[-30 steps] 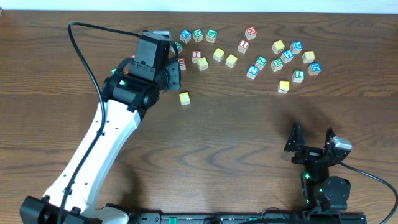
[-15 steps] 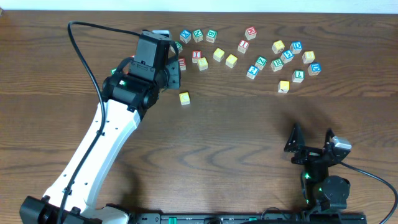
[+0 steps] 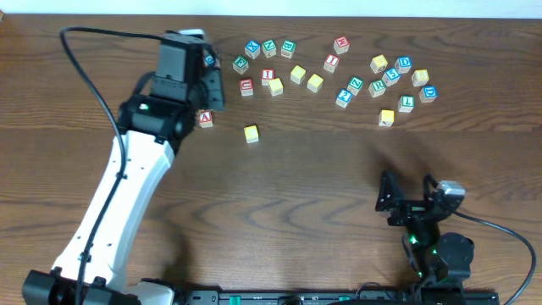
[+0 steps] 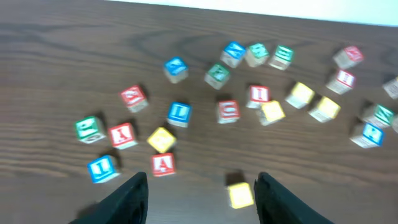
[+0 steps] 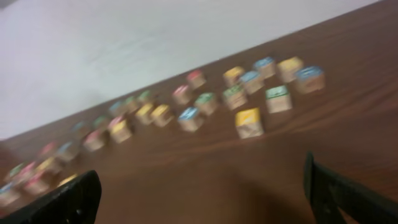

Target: Spell out CORL

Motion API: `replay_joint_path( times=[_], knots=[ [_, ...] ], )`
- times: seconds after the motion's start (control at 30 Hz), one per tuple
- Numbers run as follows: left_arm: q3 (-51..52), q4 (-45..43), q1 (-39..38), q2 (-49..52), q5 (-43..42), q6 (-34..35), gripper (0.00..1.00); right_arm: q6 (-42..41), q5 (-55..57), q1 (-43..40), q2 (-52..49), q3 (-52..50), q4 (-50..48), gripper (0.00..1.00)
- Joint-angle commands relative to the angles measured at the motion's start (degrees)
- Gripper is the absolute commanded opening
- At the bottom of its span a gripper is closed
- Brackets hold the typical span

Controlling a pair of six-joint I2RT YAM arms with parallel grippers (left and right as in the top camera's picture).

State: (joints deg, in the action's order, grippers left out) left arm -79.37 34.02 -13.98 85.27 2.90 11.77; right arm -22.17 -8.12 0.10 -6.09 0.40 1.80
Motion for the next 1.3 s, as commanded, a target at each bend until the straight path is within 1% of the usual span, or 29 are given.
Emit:
replay_joint_path(
  times=[0.0, 0.1, 0.17, 0.23, 0.3, 0.43, 0.5, 0.57, 0.67, 0.97, 1.03, 1.17, 1.27],
  knots=[
    [-0.48, -0.09, 2.47, -1.09, -2.14, -0.11, 0.54, -1.6, -11.52, -0.52, -2.93, 0.85, -2.47, 0.99],
    [-0.48, -0.02, 3.45, -1.11, -4.02, -0.09, 0.54, -0.59, -12.61, -0.52, -7.06, 4.11, -2.4, 0.99],
    [-0.48, 0.0, 3.45, -1.11, -3.96, -0.13, 0.54, 2.84, -12.55, -0.52, -10.95, 7.23, -2.47, 0.99],
    [-0.48, 0.0, 3.45, -1.11, -3.96, -0.13, 0.54, 6.88, -12.41, -0.52, -18.4, 13.35, -2.4, 0.99],
    [-0.48, 0.22, 3.45, -1.11, -3.96, -0.13, 0.54, 7.26, -12.57, -0.52, -25.09, 18.8, -2.27, 0.99],
    [-0.48, 2.29, 3.45, -1.11, -3.96, -0.13, 0.55, 7.21, -17.99, -0.35, -39.87, 31.52, -1.44, 0.99],
    [-0.46, 3.45, 3.45, -1.11, -3.93, -0.13, 0.55, 7.21, -20.41, -0.07, -46.49, 38.29, 0.5, 0.99],
    [-0.46, 4.17, 3.45, -1.11, -3.93, -0.13, 0.55, 7.23, -20.87, 0.79, -52.96, 45.62, 4.42, 0.99],
    [-0.46, 4.52, 3.45, -1.11, -3.93, -0.13, 0.55, 7.3, -18.95, 2.8, -63.06, 57.96, 13.0, 0.99],
    [-0.46, 4.5, 3.45, -1.05, -3.93, -0.11, 0.55, 10.58, -8.68, 11.04, -95.67, 100.39, 43.28, 0.99],
    [-0.46, 4.48, 3.45, -1.05, -3.93, -0.11, 0.55, 10.69, -5.99, 12.17, -101.55, 108.17, 48.46, 0.99],
    [-0.46, 4.48, 3.45, -1.05, -3.93, -0.11, 0.55, 10.67, -0.26, 14.34, -113.35, 120.76, 55.67, 0.99],
    [-0.46, 4.48, 3.45, -1.05, -3.93, -0.13, 0.55, 10.64, -0.13, 15.32, -118.77, 123.69, 56.06, 0.99]
  ],
)
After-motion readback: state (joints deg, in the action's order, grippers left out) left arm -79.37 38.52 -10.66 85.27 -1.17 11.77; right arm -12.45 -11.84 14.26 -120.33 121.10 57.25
